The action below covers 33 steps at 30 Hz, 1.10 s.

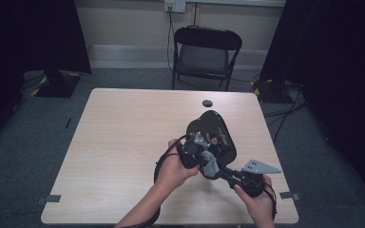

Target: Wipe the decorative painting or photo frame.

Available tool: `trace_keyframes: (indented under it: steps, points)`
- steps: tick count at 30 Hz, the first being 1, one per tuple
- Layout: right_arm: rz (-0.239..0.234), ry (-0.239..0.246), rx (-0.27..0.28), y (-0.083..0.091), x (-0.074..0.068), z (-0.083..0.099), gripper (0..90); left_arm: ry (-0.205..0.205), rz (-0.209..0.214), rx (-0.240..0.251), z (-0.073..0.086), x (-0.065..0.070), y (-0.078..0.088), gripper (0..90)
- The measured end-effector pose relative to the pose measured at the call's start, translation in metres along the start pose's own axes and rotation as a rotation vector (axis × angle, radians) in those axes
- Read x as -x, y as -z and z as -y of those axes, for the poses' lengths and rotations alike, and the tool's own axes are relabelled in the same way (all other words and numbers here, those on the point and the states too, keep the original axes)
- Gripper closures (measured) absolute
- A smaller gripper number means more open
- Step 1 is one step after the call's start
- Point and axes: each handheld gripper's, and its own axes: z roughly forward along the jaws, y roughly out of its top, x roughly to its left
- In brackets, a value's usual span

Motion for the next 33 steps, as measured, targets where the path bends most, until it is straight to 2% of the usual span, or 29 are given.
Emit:
trace_keyframes:
  steps: [4, 6, 9, 19, 22, 27, 28, 29, 32, 33]
  points:
    - [0.0, 0.001, 0.001, 0.0, 0.0, 0.0, 78.4, -0.002, 0.005, -0.025, 0.002, -0.001, -0.001, 82.2]
    - [-0.001, 0.001, 0.001, 0.0, 0.0, 0.0, 78.4, -0.009, -0.007, -0.043, 0.004, -0.001, -0.004, 82.2]
    - [-0.002, 0.001, 0.001, 0.0, 0.0, 0.0, 78.4, 0.005, 0.005, -0.048, 0.009, -0.002, -0.009, 82.2]
    - [-0.001, 0.0, 0.002, 0.0, 0.0, 0.0, 78.4, 0.007, 0.014, -0.115, 0.03, 0.0, -0.037, 82.0]
    - [-0.001, 0.0, 0.002, 0.0, 0.0, 0.0, 78.4, 0.022, 0.02, -0.111, 0.036, 0.001, -0.042, 81.8]
    - [0.0, 0.0, 0.002, 0.0, 0.0, 0.0, 78.5, 0.028, 0.016, -0.094, 0.035, 0.001, -0.041, 80.2]
    - [0.001, 0.001, 0.001, 0.0, 0.0, 0.0, 78.5, 0.029, 0.015, -0.091, 0.035, 0.001, -0.041, 79.0]
    - [0.0, 0.001, 0.002, 0.0, 0.0, 0.0, 78.5, 0.045, 0.009, -0.068, 0.035, 0.002, -0.04, 77.2]
    - [0.0, 0.0, 0.002, 0.0, 0.0, 0.0, 78.5, 0.035, 0.0, -0.041, 0.034, 0.002, -0.038, 71.0]
    - [0.0, 0.0, 0.003, 0.0, 0.0, 0.0, 78.5, 0.044, 0.0, -0.029, 0.034, 0.002, -0.038, 67.4]
